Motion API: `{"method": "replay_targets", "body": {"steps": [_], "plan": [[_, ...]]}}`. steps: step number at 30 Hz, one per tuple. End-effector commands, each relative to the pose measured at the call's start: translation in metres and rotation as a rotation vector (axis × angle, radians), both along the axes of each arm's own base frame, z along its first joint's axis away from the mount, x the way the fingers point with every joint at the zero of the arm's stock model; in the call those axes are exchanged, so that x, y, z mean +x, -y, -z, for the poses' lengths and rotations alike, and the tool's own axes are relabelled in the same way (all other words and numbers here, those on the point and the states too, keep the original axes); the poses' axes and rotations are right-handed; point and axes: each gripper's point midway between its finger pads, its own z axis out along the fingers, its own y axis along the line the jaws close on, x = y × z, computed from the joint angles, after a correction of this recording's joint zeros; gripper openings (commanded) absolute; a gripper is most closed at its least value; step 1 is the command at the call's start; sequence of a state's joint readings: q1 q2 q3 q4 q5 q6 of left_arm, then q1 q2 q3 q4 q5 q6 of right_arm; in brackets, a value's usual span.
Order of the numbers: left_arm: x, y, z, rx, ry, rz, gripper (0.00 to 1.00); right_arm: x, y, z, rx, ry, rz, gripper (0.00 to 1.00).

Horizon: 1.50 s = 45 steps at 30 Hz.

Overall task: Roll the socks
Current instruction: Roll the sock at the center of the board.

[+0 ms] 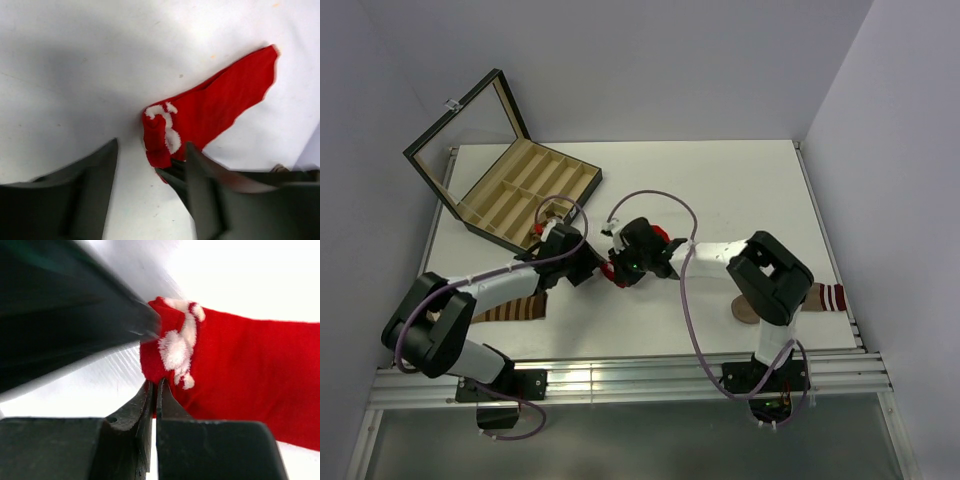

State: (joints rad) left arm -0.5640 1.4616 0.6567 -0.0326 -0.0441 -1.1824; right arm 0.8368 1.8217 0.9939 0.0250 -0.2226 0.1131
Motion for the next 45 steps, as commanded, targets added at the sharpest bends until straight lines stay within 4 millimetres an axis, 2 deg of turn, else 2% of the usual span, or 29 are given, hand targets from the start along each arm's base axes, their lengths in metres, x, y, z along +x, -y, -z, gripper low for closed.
{"method": "replay_targets", "body": {"steps": [1,3,5,8,11,18,29,32,35,36,38,39,41,42,45], "plan": [[0.015,0.002,-0.033,-0.070,0.113,-0.063,0.64,-0.034,0.019,0.008,0.063,-0.310,0.002,0.00],[0.016,0.003,-0.036,-0.080,0.126,-0.064,0.67,-0.038,0.013,0.000,0.146,-0.388,-0.015,0.00],[0.014,0.005,-0.037,-0.094,0.124,-0.055,0.69,-0.035,0.018,0.002,0.201,-0.471,0.042,0.00],[0.011,0.011,-0.033,-0.117,0.107,-0.033,0.67,-0.029,0.022,-0.002,0.312,-0.546,0.082,0.00],[0.008,0.017,-0.028,-0.136,0.090,-0.009,0.64,-0.024,0.032,0.002,0.355,-0.599,0.137,0.00],[0.002,0.041,-0.017,-0.141,0.042,0.088,0.60,-0.018,0.041,0.010,0.376,-0.638,0.177,0.00],[-0.007,0.053,0.006,-0.115,-0.027,0.137,0.48,-0.015,0.045,0.016,0.370,-0.661,0.205,0.00],[-0.006,0.056,0.013,-0.096,-0.045,0.149,0.43,-0.014,0.045,0.016,0.364,-0.651,0.206,0.00],[-0.005,0.057,0.016,-0.082,-0.057,0.156,0.33,-0.012,0.047,0.015,0.349,-0.631,0.207,0.00],[-0.005,0.058,0.016,-0.079,-0.058,0.157,0.23,-0.011,0.047,0.013,0.348,-0.619,0.204,0.00],[-0.006,0.056,0.017,-0.067,-0.061,0.157,0.13,-0.005,0.048,0.010,0.331,-0.583,0.207,0.00],[-0.006,0.056,0.016,-0.061,-0.057,0.157,0.02,0.001,0.047,0.001,0.337,-0.551,0.201,0.02],[-0.006,0.053,0.016,-0.041,-0.056,0.157,0.00,0.006,0.051,-0.002,0.294,-0.518,0.218,0.13],[-0.004,0.051,0.014,-0.032,-0.044,0.148,0.00,0.013,0.050,-0.015,0.304,-0.475,0.215,0.21],[0.000,0.048,0.008,-0.015,-0.019,0.142,0.00,0.031,0.059,-0.037,0.266,-0.355,0.265,0.27]]}}
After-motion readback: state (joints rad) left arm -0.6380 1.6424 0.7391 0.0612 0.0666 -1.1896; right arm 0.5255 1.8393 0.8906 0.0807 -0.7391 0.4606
